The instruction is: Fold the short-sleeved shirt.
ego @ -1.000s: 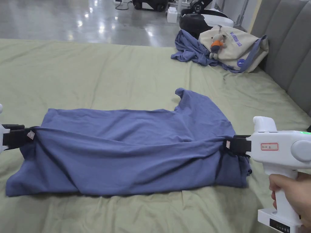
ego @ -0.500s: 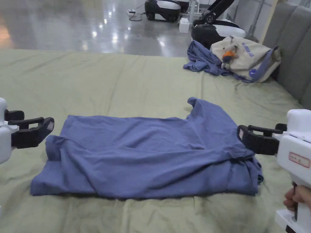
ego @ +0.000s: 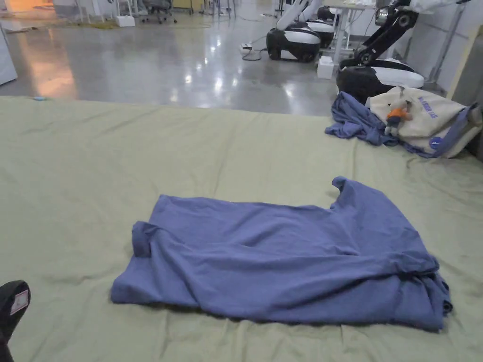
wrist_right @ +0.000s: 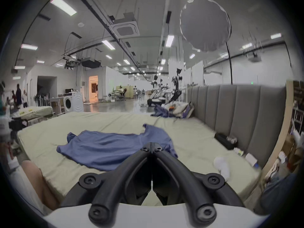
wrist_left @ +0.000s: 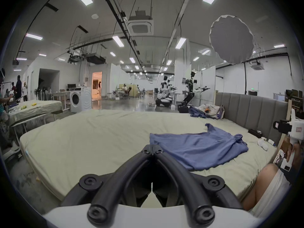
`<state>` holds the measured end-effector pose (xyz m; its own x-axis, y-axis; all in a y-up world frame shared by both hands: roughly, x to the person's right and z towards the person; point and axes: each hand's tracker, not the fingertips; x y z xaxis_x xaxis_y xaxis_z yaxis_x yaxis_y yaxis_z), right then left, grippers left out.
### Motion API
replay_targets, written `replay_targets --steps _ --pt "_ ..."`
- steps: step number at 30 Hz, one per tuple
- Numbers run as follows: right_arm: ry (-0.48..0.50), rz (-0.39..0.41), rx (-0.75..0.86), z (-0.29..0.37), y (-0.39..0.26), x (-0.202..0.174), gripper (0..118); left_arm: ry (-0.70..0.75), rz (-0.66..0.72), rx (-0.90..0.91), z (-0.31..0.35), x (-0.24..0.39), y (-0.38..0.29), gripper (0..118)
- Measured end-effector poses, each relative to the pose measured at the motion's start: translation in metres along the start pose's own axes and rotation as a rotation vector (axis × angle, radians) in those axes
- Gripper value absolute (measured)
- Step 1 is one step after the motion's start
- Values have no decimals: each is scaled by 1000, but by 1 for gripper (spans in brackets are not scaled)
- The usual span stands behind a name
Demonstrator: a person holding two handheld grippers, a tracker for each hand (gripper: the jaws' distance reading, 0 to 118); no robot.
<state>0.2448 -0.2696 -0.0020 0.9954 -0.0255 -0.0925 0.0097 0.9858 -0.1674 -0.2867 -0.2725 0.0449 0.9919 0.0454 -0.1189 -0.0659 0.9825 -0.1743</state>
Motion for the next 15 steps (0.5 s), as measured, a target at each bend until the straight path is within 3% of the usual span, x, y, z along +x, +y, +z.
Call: replay_targets --steps 4,7,9,10,11,12,15 --pt "3 15 -13 -12 -2 -2 2 20 -25 -11 -10 4 -2 0" --pt "18 27 -23 -17 2 -2 2 -52 -24 -64 -26 -3 5 0" --pt "37 21 -43 -20 4 0 2 -180 -33 -137 -52 -17 13 1" --pt "40 19 -44 -21 3 -1 2 -205 -51 -174 -63 -21 15 16" --pt "47 19 -49 -23 4 -1 2 -222 -108 -261 -81 -24 18 63" --pt "49 18 -53 -24 5 -1 2 -236 -175 -325 -100 -25 16 86" --pt "66 7 -60 -28 4 -1 2 -286 -297 -422 -147 -25 -1 87"
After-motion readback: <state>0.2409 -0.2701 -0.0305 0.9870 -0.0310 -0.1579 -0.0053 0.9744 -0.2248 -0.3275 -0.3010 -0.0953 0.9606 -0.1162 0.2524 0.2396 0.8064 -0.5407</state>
